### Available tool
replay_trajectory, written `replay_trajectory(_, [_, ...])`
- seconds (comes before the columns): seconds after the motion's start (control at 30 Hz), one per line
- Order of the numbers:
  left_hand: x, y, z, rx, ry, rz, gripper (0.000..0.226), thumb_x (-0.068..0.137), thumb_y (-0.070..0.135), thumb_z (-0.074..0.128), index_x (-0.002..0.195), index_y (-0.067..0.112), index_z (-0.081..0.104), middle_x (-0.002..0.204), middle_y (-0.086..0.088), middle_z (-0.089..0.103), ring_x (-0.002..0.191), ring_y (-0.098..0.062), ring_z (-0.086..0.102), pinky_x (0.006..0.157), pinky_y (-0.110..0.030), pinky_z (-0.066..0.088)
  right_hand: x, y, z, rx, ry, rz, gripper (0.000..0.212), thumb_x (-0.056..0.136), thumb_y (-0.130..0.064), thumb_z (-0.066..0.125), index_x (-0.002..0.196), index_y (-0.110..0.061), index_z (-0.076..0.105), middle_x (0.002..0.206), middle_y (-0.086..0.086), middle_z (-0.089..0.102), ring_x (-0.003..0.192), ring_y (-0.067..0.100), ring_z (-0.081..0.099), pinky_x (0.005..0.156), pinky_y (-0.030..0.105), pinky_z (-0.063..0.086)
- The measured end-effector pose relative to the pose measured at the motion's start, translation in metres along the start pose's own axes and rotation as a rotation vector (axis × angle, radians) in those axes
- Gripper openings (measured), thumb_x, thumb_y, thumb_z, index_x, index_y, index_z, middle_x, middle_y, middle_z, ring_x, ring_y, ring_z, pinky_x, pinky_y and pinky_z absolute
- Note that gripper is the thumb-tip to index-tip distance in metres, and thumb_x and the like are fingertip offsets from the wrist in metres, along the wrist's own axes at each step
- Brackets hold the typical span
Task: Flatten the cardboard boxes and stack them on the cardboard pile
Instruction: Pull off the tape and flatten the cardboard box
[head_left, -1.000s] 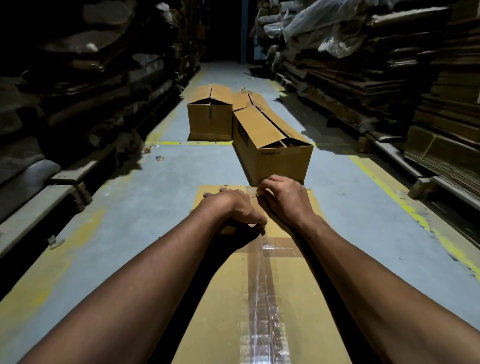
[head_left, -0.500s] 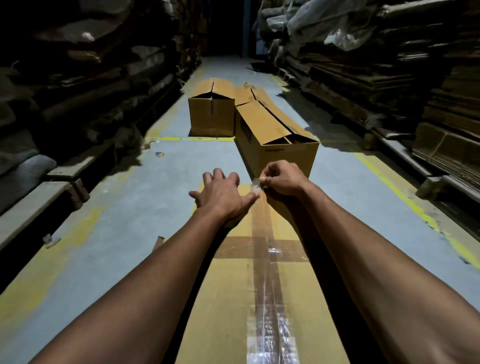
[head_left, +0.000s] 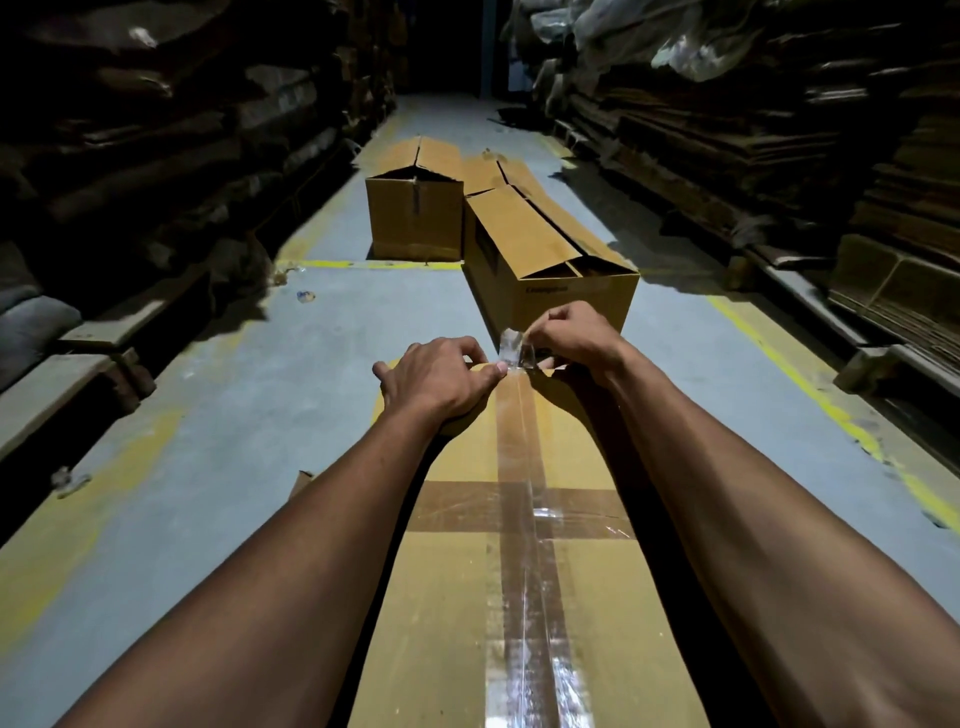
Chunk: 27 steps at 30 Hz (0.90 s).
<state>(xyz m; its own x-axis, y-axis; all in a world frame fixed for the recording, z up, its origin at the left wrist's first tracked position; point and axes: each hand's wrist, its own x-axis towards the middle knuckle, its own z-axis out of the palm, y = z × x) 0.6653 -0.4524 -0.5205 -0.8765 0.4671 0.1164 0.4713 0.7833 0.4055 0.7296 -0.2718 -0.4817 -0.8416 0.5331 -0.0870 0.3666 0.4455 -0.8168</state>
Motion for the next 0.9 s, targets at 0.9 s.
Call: replay_trajectory(0.9, [-0.001,0.006,-0.002,0.026,-0.009,0.002,0.05,0.094,0.08,0.04,0.115,0.044,0.067,0.119,0.003,0.07,0.122,-0.028,0.054,0.099,-0.056,0.03,0.002,0.001,-0.017,-0.111,-0.274,0.077,0.019,0.096,-0.036,0.072,0.096,-0.02,0.081,0.102,-0.003,0.078,0.101,0.013,0.064,0.084,0.033,0.047])
